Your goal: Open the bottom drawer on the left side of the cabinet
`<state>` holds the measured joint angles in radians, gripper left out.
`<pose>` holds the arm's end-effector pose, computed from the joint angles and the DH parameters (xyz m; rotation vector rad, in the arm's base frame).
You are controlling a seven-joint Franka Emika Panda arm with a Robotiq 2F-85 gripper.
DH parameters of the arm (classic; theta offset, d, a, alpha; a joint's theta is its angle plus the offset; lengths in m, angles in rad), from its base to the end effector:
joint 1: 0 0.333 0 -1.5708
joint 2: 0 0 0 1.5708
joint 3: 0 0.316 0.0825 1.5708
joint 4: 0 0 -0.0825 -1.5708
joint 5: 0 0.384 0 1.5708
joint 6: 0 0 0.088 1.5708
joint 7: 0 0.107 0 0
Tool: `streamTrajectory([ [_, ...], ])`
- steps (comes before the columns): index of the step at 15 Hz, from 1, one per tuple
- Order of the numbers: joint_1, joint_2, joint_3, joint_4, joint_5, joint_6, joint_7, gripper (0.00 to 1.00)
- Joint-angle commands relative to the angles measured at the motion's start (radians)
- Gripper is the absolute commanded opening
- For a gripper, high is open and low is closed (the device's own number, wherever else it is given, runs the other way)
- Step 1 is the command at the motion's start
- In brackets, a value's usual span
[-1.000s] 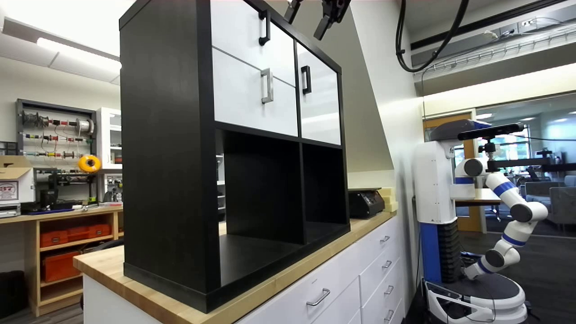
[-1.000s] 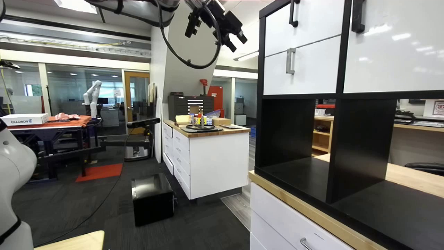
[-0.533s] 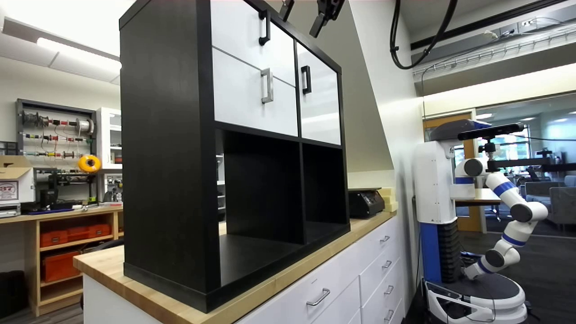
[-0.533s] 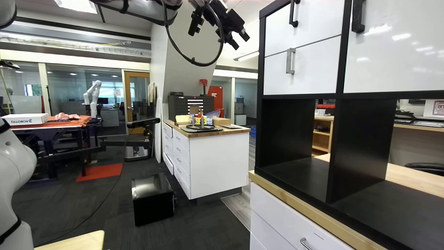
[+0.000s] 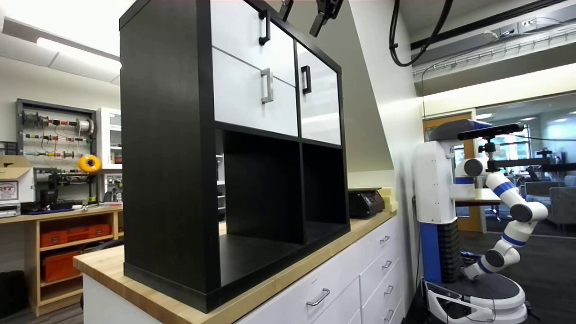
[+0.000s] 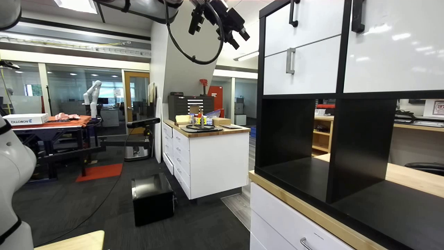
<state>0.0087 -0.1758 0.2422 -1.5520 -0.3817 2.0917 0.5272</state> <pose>0.5088 0.1295 0.7919 2.7591 -0.2713 1.1893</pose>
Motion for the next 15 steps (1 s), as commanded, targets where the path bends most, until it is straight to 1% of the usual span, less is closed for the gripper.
streamTrajectory([
  [1, 0.018, 0.006, -0.013, 0.009, -0.005, -0.006, 0.002, 1.0],
  [8, 0.019, 0.007, -0.013, 0.012, -0.005, -0.008, 0.002, 1.0],
  [12, 0.021, 0.038, -0.01, 0.025, -0.018, -0.016, 0.012, 1.0],
  [15, 0.016, 0.066, -0.03, 0.025, -0.017, 0.011, -0.004, 1.0],
])
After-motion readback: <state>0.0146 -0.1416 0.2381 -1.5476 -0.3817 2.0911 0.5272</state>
